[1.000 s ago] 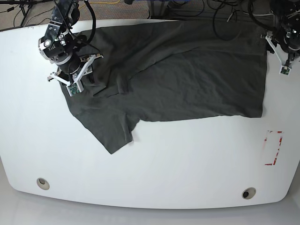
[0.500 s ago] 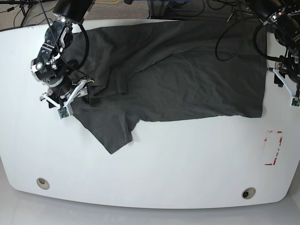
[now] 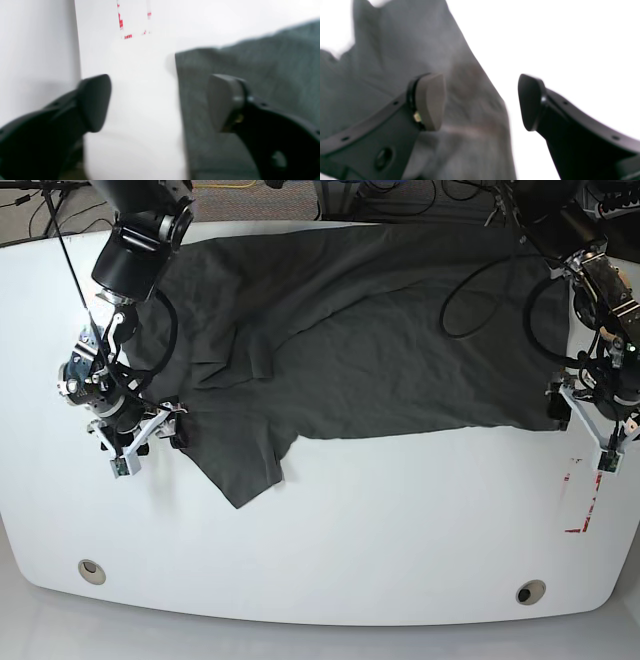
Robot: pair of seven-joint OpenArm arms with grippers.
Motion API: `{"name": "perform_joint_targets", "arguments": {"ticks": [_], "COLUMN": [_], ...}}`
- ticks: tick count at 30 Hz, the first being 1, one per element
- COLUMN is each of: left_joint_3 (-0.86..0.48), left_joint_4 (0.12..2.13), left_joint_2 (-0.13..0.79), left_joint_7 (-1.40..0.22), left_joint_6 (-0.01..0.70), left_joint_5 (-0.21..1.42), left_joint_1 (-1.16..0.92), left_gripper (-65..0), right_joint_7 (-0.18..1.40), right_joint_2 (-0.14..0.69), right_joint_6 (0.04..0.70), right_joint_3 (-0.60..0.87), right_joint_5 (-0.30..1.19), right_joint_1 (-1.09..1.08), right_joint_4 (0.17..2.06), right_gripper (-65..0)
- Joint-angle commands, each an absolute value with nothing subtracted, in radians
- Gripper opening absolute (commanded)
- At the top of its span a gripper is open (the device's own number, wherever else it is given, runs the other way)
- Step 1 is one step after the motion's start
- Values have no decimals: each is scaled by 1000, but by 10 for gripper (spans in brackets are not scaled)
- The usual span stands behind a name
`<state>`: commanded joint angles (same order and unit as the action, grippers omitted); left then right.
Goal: Layout the t-shirt on the table in an organized manner, then fold the t-shirt properly
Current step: 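Move both grippers to the hem corners and grasp the hem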
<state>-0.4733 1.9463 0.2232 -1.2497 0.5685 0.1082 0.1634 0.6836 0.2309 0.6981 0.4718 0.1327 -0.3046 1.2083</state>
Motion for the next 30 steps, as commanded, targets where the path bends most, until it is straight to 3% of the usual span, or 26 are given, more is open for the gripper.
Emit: {"name": "perform_joint_targets", "arguments": {"ticks": [6,14,21,25,30], "left_joint_3": [-456,-463,-501,-498,-503], "left_joint_4": [1925,1796,1618,1511,1356], "left_joint_2": [228,249,260,295,306], "left_joint_7": [-1227,-1196,-1067,-1021,-964], "left_joint_6": [564,564,564,564,562], "left_joint_5": [107,108,107,107,107], "left_joint_1": [163,170,173,199,246], "left_gripper": [-43,-69,-69,-69,-69], "right_joint_7": [608,602,601,598,596], "right_joint_2": [243,228,193,191,191], "right_joint_6": [698,698,698,698,698], "right_joint_3": [472,469,469,469,469], "right_joint_5": [133,134,134,134,134], "right_joint_1": [-308,-271,-246,-240,-237], "right_joint_4": [1087,1079,1079,1079,1079], "right_gripper": [-219,-219,-225,-335,-606]}}
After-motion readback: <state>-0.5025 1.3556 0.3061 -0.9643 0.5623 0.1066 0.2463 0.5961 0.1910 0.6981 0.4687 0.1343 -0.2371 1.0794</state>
